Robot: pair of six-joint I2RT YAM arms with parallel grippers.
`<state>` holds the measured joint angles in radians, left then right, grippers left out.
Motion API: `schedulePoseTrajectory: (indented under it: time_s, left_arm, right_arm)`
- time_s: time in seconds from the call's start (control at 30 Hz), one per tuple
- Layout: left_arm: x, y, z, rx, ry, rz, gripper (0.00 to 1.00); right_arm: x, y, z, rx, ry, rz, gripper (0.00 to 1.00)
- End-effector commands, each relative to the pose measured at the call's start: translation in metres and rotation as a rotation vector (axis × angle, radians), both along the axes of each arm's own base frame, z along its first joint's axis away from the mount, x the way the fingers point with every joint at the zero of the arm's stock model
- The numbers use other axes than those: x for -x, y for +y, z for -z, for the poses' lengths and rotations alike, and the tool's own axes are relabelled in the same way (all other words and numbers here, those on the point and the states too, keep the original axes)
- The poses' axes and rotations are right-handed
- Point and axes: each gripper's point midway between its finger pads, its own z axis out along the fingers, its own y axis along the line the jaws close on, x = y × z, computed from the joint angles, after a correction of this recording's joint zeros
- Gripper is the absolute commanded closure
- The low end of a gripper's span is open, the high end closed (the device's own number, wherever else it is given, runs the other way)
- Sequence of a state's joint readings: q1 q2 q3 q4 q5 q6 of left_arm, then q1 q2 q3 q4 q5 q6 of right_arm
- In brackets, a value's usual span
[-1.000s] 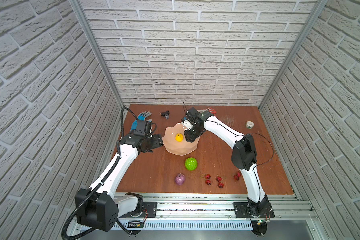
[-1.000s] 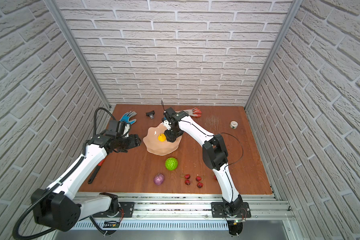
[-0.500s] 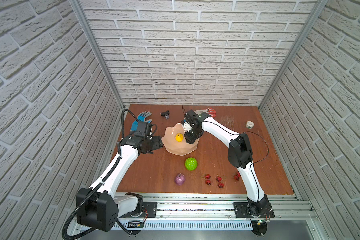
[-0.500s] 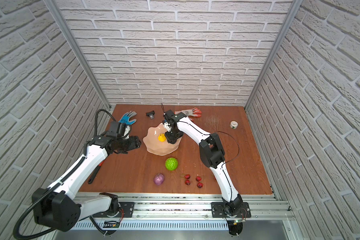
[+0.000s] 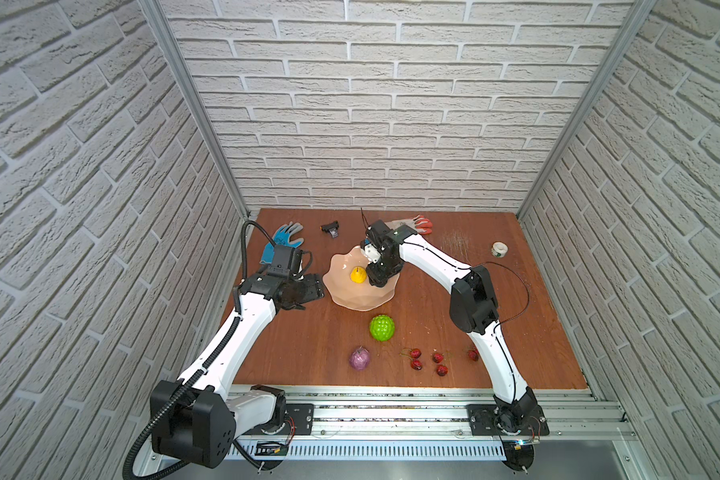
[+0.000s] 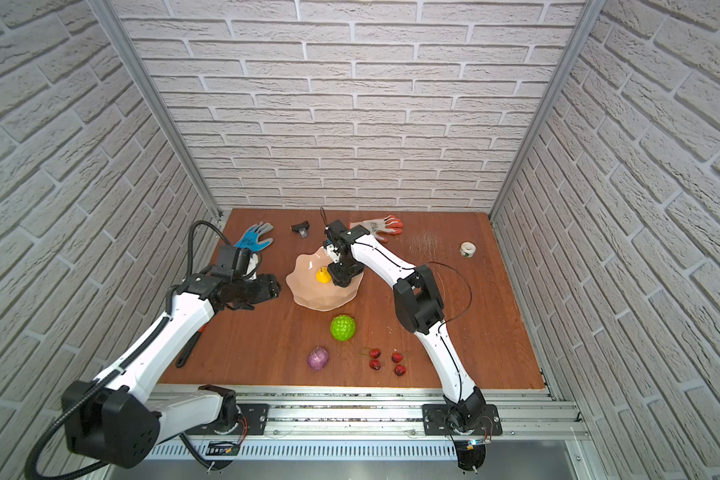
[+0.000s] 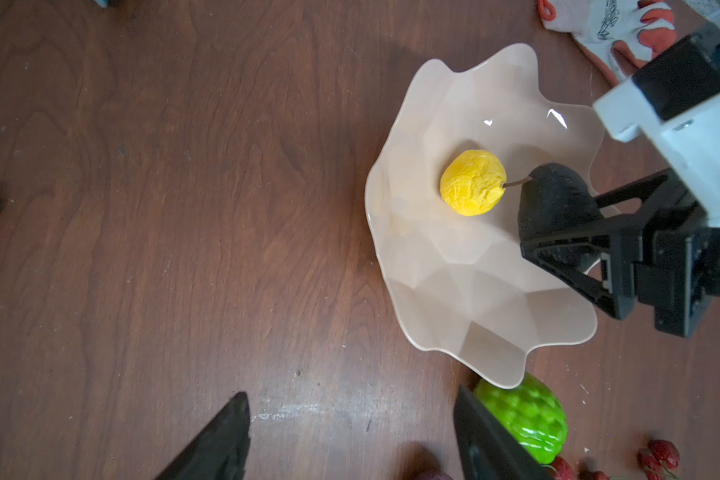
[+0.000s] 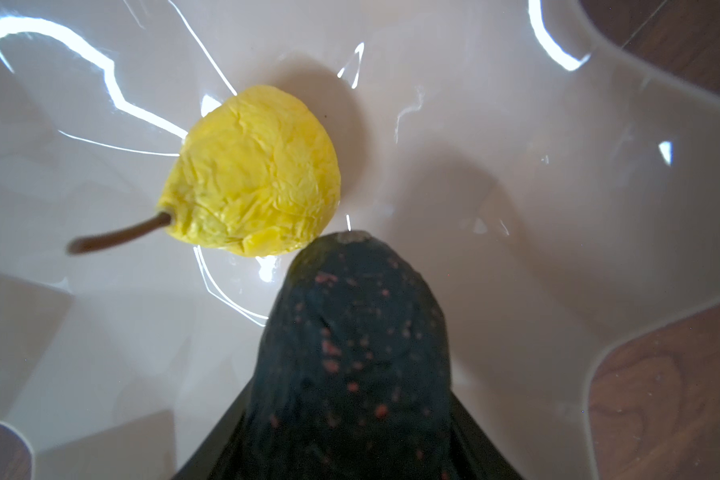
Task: Place and organize the fake fruits in the fruit bowl
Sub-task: 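Lower the avocado into the bowl beside the pear with the right gripper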
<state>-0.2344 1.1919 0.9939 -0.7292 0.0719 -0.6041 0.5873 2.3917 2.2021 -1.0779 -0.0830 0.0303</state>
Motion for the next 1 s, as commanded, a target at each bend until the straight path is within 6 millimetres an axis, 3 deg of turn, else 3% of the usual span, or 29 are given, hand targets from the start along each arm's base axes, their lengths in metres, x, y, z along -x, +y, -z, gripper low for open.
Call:
schedulePoseTrajectory:
  time_s: [0.0, 0.4, 0.63, 0.97]
  left_arm:
    - [-0.001, 0.004, -0.004, -0.002, -0.026, -0.019, 0.23]
    - [0.001, 0.006, -0.006, 0.003, -0.038, -0.027, 0.23]
    - [0.001, 0.005, 0.002, 0.008, -0.027, -0.036, 0.23]
    - [0.007, 0.005, -0.004, 0.018, -0.041, -0.026, 0.23]
  right_arm:
    - [-0.003, 0.006, -0.005, -0.012, -0.017, -0.003, 0.51]
    - [-0.007, 0.008, 0.002, 0.003, -0.018, 0.004, 0.42]
    - [-0.009, 0.011, 0.000, -0.001, -0.030, 0.005, 0.35]
    - [-0.012, 0.014, -0.018, -0.014, -0.079, 0.000, 0.29]
